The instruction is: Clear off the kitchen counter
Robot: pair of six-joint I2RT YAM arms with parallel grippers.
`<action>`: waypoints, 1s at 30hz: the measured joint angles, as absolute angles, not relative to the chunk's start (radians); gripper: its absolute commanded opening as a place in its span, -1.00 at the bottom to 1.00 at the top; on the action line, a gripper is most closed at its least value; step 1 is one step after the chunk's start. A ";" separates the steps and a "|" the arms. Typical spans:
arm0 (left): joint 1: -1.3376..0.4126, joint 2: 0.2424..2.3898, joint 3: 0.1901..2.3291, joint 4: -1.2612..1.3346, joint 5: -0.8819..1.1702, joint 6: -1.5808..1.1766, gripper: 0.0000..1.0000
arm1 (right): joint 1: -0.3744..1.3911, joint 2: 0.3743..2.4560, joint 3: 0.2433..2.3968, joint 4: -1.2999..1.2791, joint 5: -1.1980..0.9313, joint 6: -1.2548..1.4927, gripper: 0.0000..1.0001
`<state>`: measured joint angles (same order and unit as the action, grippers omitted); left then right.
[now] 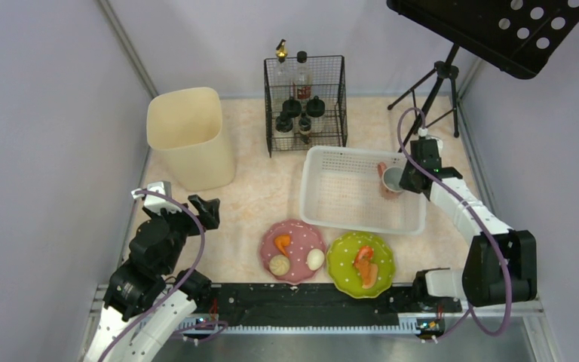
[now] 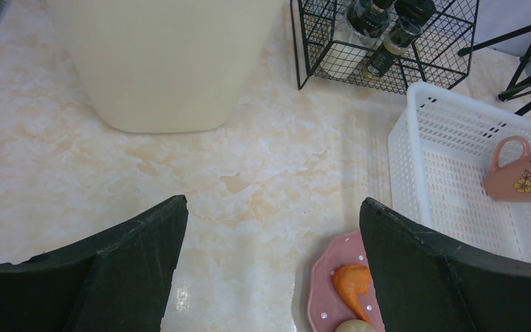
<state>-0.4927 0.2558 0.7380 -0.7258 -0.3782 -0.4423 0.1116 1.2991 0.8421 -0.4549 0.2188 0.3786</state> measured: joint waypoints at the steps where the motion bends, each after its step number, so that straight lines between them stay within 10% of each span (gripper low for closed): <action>1: -0.493 0.256 0.738 -0.726 -0.378 -0.443 0.97 | 0.108 1.299 0.842 -0.449 0.218 0.382 -0.73; 5: -0.493 0.256 0.738 -0.726 -0.378 -0.442 0.98 | 0.103 1.304 0.838 -0.428 0.208 0.401 -0.05; 10: -0.493 0.263 0.738 -0.725 -0.377 -0.442 0.98 | 0.102 1.303 0.839 -0.406 0.175 0.416 0.28; 30: -0.493 0.455 0.738 -0.725 -0.324 -0.462 0.98 | 0.387 0.986 1.005 -0.529 0.098 0.410 0.37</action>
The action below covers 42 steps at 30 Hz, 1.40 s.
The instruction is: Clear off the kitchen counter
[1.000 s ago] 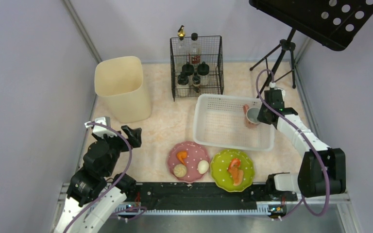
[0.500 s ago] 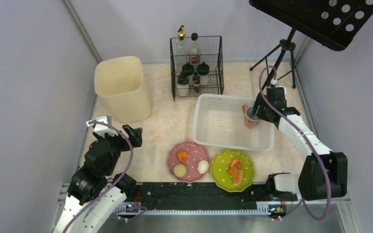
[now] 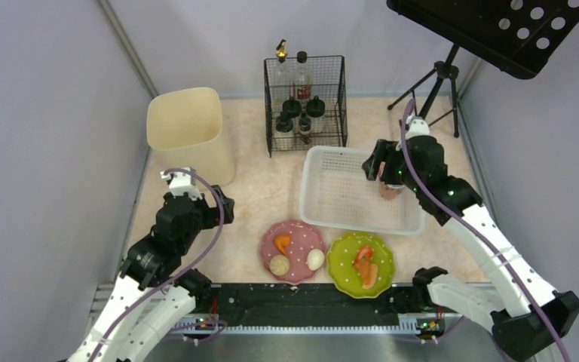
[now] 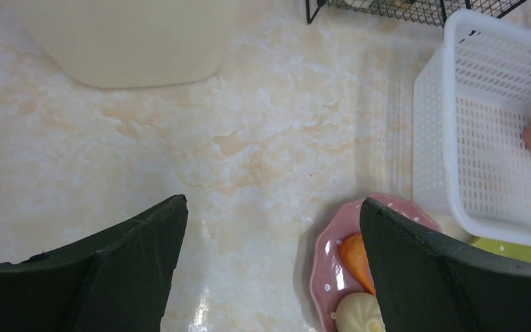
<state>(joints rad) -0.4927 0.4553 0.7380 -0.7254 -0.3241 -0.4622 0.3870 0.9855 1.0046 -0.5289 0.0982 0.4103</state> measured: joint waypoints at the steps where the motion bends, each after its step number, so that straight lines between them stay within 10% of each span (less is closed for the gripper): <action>1: -0.493 0.471 0.738 -0.725 -0.316 -0.471 0.98 | 0.426 0.975 1.004 -0.537 0.100 0.415 0.37; 14: -0.493 0.656 0.699 -0.688 -0.183 -0.602 0.98 | 0.970 0.918 0.870 -0.545 0.174 0.553 0.29; 27: -0.493 0.656 0.627 -0.651 -0.165 -0.696 0.97 | 1.214 0.975 0.656 -0.393 0.186 0.664 -0.47; 42: -0.493 0.604 0.618 -0.650 -0.173 -0.736 0.97 | 1.454 1.082 0.574 -0.259 0.223 0.778 -0.29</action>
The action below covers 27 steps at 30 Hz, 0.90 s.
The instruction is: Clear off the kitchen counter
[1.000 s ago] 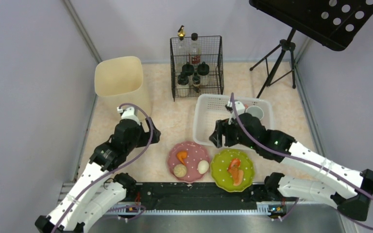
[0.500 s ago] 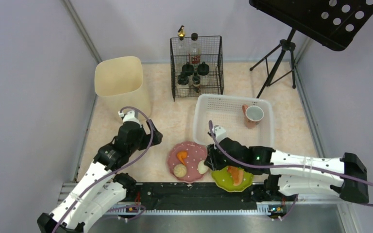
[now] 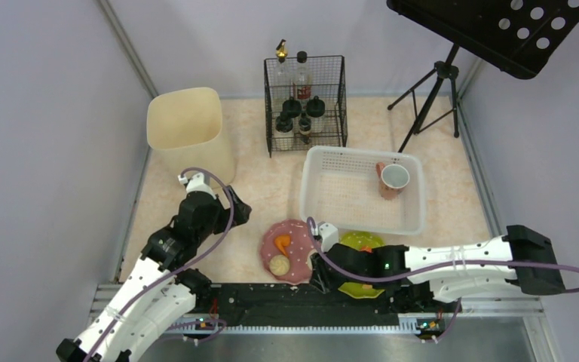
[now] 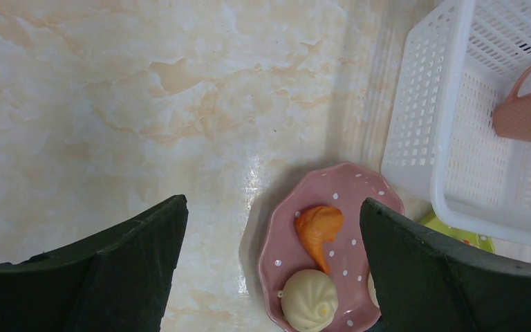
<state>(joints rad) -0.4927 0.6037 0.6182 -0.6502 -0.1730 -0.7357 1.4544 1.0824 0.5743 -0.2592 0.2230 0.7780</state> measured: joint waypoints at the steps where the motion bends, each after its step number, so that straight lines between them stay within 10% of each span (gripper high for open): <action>1: -0.493 0.604 0.618 -0.650 -0.173 -0.736 0.97 | 1.466 1.091 0.569 -0.253 0.228 0.789 -0.27; 27: -0.493 0.632 0.535 -0.619 -0.176 -0.761 0.98 | 1.499 1.328 0.496 -0.030 0.374 1.008 -0.01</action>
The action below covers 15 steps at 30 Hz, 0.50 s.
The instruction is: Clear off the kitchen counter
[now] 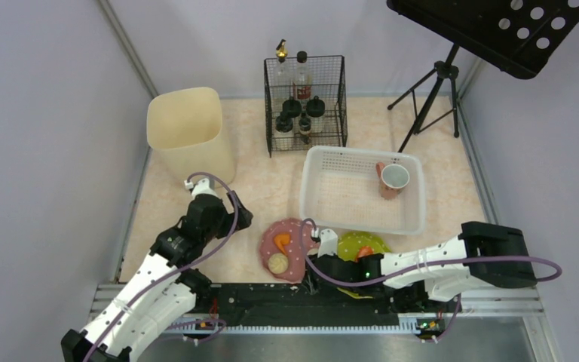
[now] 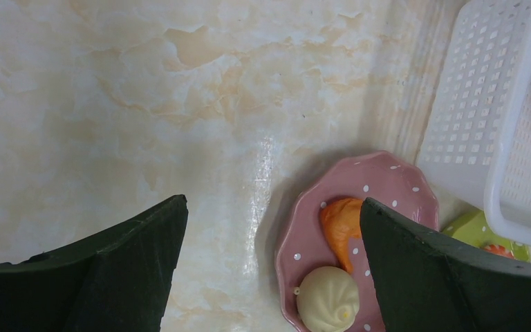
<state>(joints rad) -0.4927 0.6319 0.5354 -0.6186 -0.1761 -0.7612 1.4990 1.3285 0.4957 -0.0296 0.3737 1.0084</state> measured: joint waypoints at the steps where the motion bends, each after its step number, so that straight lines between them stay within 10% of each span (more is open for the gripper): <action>1: -0.493 0.633 0.534 -0.616 -0.176 -0.761 0.98 | 1.499 1.331 0.492 -0.019 0.378 1.018 -0.01; 15: -0.493 0.645 0.521 -0.581 -0.175 -0.761 0.98 | 1.503 1.260 0.432 0.016 0.496 1.178 0.10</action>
